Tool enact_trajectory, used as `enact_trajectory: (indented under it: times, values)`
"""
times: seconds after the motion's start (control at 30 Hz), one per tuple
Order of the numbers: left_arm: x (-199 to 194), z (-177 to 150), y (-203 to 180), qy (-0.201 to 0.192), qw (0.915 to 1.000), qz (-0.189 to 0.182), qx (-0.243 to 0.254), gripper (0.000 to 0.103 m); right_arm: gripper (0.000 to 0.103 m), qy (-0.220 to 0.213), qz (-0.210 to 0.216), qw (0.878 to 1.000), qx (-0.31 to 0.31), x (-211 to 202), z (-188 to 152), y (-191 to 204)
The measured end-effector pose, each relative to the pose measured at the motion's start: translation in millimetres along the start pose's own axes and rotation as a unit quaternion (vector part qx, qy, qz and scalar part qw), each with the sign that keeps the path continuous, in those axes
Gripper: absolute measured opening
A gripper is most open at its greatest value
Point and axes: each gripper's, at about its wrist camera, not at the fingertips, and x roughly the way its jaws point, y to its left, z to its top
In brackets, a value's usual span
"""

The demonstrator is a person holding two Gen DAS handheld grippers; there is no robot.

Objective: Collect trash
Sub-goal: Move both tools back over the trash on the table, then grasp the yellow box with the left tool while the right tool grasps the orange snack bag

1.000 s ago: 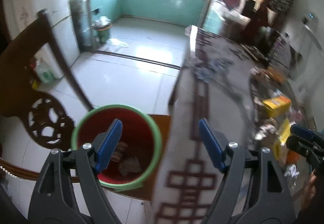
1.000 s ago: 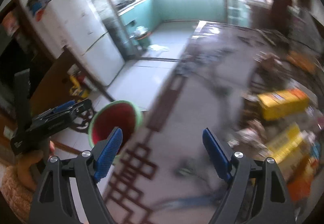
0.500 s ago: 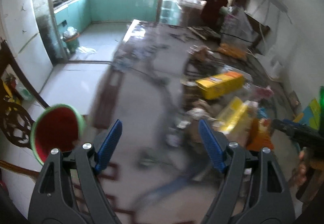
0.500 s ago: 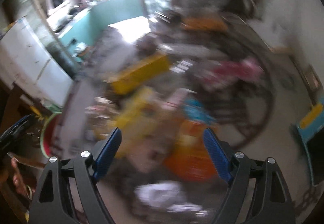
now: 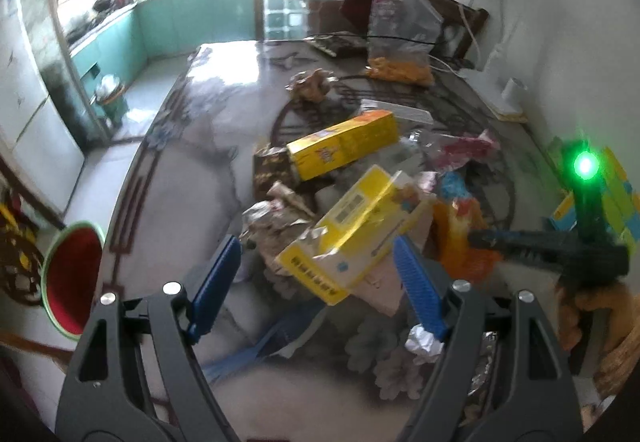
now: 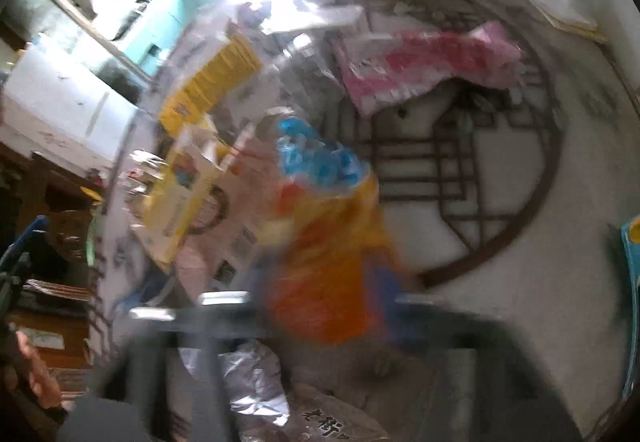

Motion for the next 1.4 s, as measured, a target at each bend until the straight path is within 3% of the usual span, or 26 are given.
enact_trajectory:
  times: [0.03, 0.17, 0.2, 0.27, 0.3, 0.33, 0.6, 0.77, 0.97, 1.07, 1.23, 1.33, 1.37, 1.4]
  values:
    - [3, 1, -5, 0.004, 0.9999, -0.002, 0.010, 0.076, 0.000, -0.012, 0.007, 1.000, -0.002, -8, 3, -1]
    - [18, 6, -17, 0.020, 0.9992, -0.016, 0.032, 0.076, 0.000, -0.032, 0.024, 0.999, -0.015, -24, 13, 1]
    - [25, 7, -20, 0.026, 0.9987, -0.022, 0.039, 0.077, 0.004, -0.032, 0.026, 0.999, -0.013, -24, 15, 0]
    - [37, 9, -24, 0.038, 0.9976, -0.030, 0.050, 0.079, 0.029, -0.031, 0.027, 0.999, 0.002, -22, 18, -8]
    - [47, 10, -27, 0.049, 0.9964, -0.037, 0.058, 0.079, 0.061, -0.031, 0.032, 0.999, 0.011, -22, 18, -12]
    - [53, 11, -28, 0.056, 0.9955, -0.042, 0.064, 0.079, 0.068, -0.032, 0.039, 0.998, 0.022, -21, 19, -15]
    - [129, 25, -32, 0.134, 0.9836, -0.090, 0.081, 0.082, 0.068, -0.014, 0.064, 0.997, 0.043, -18, 22, -28]
    - [153, 33, -18, 0.170, 0.9724, -0.157, 0.029, 0.090, 0.074, 0.014, 0.087, 0.995, 0.042, -10, 18, -27]
    - [158, 30, -14, 0.189, 0.9608, -0.203, 0.011, 0.092, 0.076, 0.037, 0.103, 0.992, 0.060, 2, 15, -31]
    - [157, 29, -19, 0.190, 0.9601, -0.204, 0.024, 0.093, 0.077, 0.044, 0.102, 0.991, 0.069, 6, 15, -34]
    - [166, 20, -41, 0.200, 0.9625, -0.164, 0.082, 0.098, 0.078, 0.048, 0.093, 0.992, 0.067, 6, 16, -36]
    - [162, 20, -46, 0.180, 0.9659, -0.165, 0.084, 0.081, 0.078, 0.043, 0.085, 0.993, 0.064, 2, 15, -36]
    - [158, 22, -45, 0.174, 0.9665, -0.173, 0.075, 0.069, 0.078, 0.041, 0.084, 0.994, 0.063, 1, 14, -36]
    - [155, 24, -43, 0.170, 0.9667, -0.180, 0.064, 0.064, 0.078, 0.041, 0.083, 0.994, 0.063, 1, 14, -36]
